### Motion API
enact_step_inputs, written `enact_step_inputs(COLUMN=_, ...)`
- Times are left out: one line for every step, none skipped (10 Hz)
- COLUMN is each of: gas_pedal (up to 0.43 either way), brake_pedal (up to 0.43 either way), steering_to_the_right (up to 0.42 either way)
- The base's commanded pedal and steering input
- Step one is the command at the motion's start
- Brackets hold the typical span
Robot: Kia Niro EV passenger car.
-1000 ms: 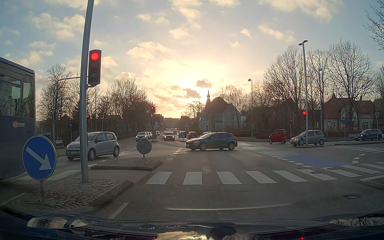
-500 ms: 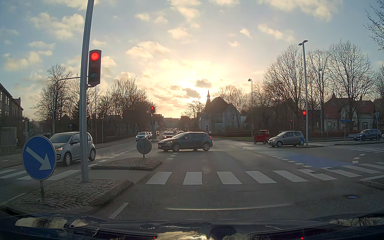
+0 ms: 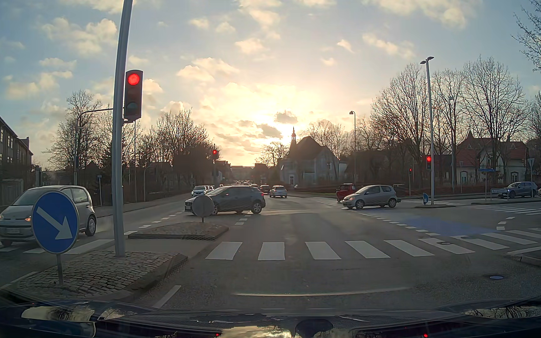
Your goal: Follow the waypoints while adhering to traffic rules and regulations
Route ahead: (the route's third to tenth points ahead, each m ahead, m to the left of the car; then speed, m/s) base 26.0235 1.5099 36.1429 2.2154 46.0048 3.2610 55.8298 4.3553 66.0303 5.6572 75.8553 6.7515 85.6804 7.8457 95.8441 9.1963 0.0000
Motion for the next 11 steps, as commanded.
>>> enact_step_inputs(gas_pedal=0.0, brake_pedal=0.274, steering_to_the_right=0.041)
enact_step_inputs(gas_pedal=0.0, brake_pedal=0.268, steering_to_the_right=0.041)
enact_step_inputs(gas_pedal=0.0, brake_pedal=0.268, steering_to_the_right=0.041)
enact_step_inputs(gas_pedal=0.0, brake_pedal=0.274, steering_to_the_right=0.041)
enact_step_inputs(gas_pedal=0.0, brake_pedal=0.274, steering_to_the_right=0.041)
enact_step_inputs(gas_pedal=0.0, brake_pedal=0.268, steering_to_the_right=0.04)
enact_step_inputs(gas_pedal=0.0, brake_pedal=0.268, steering_to_the_right=0.041)
enact_step_inputs(gas_pedal=0.0, brake_pedal=0.268, steering_to_the_right=0.041)
enact_step_inputs(gas_pedal=0.0, brake_pedal=0.274, steering_to_the_right=0.041)
enact_step_inputs(gas_pedal=0.0, brake_pedal=0.268, steering_to_the_right=0.041)
enact_step_inputs(gas_pedal=0.0, brake_pedal=0.268, steering_to_the_right=0.041)
